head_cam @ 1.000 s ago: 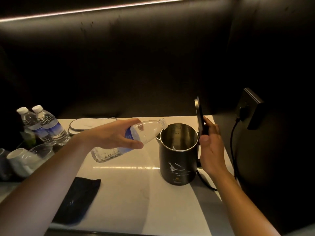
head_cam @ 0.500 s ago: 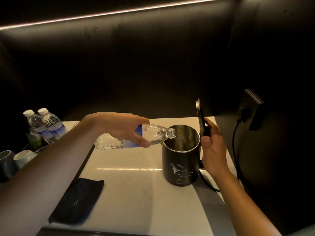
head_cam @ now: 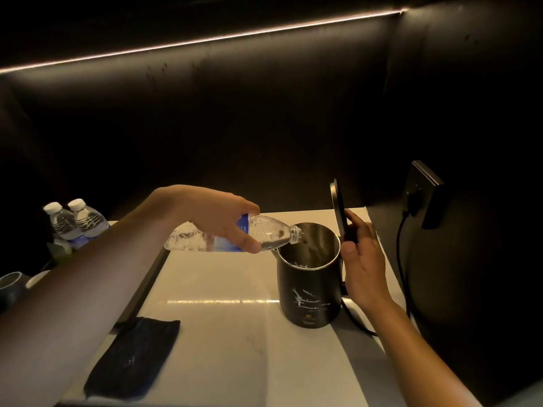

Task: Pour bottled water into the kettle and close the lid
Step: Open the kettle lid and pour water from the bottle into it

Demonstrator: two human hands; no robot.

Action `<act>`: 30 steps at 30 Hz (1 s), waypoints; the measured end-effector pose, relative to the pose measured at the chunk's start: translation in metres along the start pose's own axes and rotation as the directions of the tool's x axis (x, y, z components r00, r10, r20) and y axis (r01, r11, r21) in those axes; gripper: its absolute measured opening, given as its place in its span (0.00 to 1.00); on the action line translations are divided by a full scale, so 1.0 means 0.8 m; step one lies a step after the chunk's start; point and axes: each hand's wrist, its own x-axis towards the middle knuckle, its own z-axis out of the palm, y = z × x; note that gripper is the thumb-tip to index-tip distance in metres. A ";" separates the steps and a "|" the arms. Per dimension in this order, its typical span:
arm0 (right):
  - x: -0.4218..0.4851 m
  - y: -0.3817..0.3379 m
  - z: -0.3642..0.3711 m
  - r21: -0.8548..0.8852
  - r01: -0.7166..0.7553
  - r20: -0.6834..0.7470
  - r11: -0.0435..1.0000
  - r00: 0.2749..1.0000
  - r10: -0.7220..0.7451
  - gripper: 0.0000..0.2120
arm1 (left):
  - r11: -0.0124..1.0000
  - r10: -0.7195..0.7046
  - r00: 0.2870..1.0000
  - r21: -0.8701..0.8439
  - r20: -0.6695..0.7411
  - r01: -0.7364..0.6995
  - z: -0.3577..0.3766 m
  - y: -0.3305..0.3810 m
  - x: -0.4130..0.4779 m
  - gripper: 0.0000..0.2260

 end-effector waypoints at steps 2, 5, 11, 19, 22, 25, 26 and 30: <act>0.001 0.000 0.000 0.003 -0.006 0.002 1.000 1.000 0.006 0.26 | 1.000 -0.007 1.000 0.000 0.009 0.007 -0.003 0.002 0.000 0.45; 0.001 -0.002 0.000 0.000 -0.005 0.003 1.000 1.000 0.005 0.26 | 0.999 -0.018 1.000 0.026 -0.018 0.019 -0.006 0.004 0.001 0.41; 0.001 -0.006 -0.001 -0.001 -0.001 0.008 1.000 1.000 0.001 0.27 | 0.996 -0.015 1.000 0.091 -0.027 0.018 -0.007 0.009 0.006 0.35; 0.000 -0.010 -0.003 -0.016 -0.007 0.018 1.000 1.000 0.007 0.27 | 0.991 -0.005 1.000 0.135 0.003 0.004 -0.014 0.016 0.010 0.32; 0.000 -0.013 -0.004 -0.027 0.008 0.016 1.000 1.000 -0.008 0.28 | 0.992 -0.003 1.000 0.129 0.012 0.001 -0.017 0.017 0.013 0.29; 0.000 -0.016 -0.005 -0.033 0.018 0.014 0.999 1.000 -0.018 0.28 | 0.992 0.004 1.000 0.128 0.004 -0.004 -0.018 0.017 0.015 0.33; -0.001 -0.016 -0.005 -0.032 0.020 0.015 0.999 1.000 -0.019 0.28 | 0.992 0.003 1.000 0.130 0.001 -0.003 -0.018 0.017 0.016 0.33; -0.001 -0.018 -0.005 -0.026 0.007 0.021 1.000 1.000 -0.007 0.31 | 0.992 -0.003 1.000 0.124 0.010 0.001 -0.022 0.020 0.021 0.31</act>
